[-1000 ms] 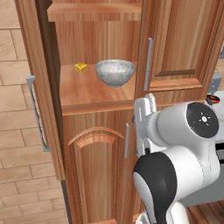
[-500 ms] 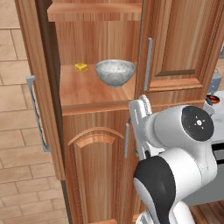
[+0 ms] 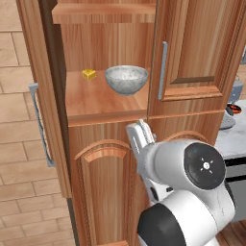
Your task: Pick the mug and place it in the sink. Pick the bowl and place it in the open cabinet and then close the cabinet.
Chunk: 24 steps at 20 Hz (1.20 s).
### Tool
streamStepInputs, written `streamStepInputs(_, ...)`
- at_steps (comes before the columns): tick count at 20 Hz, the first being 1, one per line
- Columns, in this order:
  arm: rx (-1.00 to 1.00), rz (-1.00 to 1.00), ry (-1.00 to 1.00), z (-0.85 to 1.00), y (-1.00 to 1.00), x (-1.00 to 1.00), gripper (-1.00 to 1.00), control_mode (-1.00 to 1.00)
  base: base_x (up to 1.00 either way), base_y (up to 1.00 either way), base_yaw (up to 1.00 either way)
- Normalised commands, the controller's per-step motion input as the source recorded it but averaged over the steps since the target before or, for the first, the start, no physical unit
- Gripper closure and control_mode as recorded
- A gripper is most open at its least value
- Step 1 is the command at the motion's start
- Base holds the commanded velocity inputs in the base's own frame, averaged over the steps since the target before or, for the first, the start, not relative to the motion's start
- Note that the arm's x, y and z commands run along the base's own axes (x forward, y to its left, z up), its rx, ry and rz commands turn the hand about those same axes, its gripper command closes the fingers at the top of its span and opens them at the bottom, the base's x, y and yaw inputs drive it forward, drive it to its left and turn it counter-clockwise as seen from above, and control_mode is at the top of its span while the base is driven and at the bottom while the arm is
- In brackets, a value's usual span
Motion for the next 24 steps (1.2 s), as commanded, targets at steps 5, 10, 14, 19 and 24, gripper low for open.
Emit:
streamStepInputs(5, 0.00, 0.01, -0.55, -1.00, 0.01, -0.96, -1.00, -1.00, 0.00, 0.00, 0.00)
streamStepInputs(10, -0.01, 0.00, -0.54, -1.00, 0.24, -0.71, -1.00, -1.00, 0.00, 0.00, 0.00)
streamStepInputs(14, -0.03, 0.00, -0.52, -1.00, 0.34, -0.44, -1.00, -1.00, 0.00, 0.00, 0.00)
streamStepInputs(19, -0.01, -0.07, -0.39, -1.00, 0.55, 0.29, -1.00, -1.00, 0.00, 0.00, 0.00)
streamStepInputs(24, 0.00, -0.12, -0.30, -0.77, 0.50, 0.60, -1.00, -1.00, 0.00, 0.00, 0.00)
